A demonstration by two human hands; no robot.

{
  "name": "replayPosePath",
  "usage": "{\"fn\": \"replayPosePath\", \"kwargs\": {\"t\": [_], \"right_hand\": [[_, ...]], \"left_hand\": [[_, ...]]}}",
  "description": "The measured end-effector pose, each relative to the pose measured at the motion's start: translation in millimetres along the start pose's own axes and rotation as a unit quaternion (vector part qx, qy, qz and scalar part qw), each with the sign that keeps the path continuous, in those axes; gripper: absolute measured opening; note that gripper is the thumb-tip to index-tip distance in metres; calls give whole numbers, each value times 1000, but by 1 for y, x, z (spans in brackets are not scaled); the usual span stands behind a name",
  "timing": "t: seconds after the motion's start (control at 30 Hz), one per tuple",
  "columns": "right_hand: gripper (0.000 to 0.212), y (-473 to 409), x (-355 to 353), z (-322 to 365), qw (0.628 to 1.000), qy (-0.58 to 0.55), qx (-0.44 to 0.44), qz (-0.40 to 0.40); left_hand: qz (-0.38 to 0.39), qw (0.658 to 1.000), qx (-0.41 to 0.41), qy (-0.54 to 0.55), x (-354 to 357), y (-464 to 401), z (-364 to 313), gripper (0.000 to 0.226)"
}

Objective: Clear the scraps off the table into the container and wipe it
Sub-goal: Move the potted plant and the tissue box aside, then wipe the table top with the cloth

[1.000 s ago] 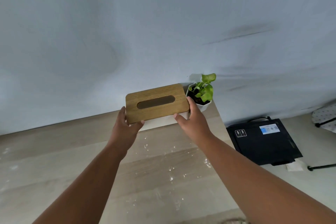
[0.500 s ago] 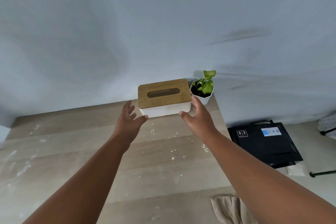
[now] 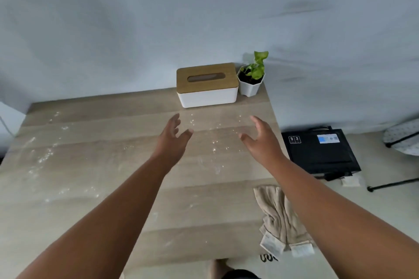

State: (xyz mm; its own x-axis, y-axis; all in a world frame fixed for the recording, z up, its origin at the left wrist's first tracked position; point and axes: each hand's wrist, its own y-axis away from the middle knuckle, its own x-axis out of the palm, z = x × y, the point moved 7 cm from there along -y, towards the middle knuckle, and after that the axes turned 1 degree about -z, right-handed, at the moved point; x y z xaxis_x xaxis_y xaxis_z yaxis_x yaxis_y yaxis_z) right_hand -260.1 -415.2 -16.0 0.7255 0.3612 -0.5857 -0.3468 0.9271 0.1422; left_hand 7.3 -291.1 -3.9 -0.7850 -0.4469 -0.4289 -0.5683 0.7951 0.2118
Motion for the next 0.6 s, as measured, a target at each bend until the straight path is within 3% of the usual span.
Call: {"fn": "replayPosePath", "kwargs": {"t": [0.37, 0.5, 0.6], "right_hand": [[57, 153, 3, -107, 971, 230, -56, 4], [63, 196, 14, -125, 933, 349, -90, 22], [65, 208, 22, -130, 908, 410, -68, 57]], "left_hand": [[48, 977, 45, -202, 42, 158, 90, 66], [48, 962, 78, -256, 53, 207, 111, 65], [67, 937, 99, -328, 64, 233, 126, 68]]}}
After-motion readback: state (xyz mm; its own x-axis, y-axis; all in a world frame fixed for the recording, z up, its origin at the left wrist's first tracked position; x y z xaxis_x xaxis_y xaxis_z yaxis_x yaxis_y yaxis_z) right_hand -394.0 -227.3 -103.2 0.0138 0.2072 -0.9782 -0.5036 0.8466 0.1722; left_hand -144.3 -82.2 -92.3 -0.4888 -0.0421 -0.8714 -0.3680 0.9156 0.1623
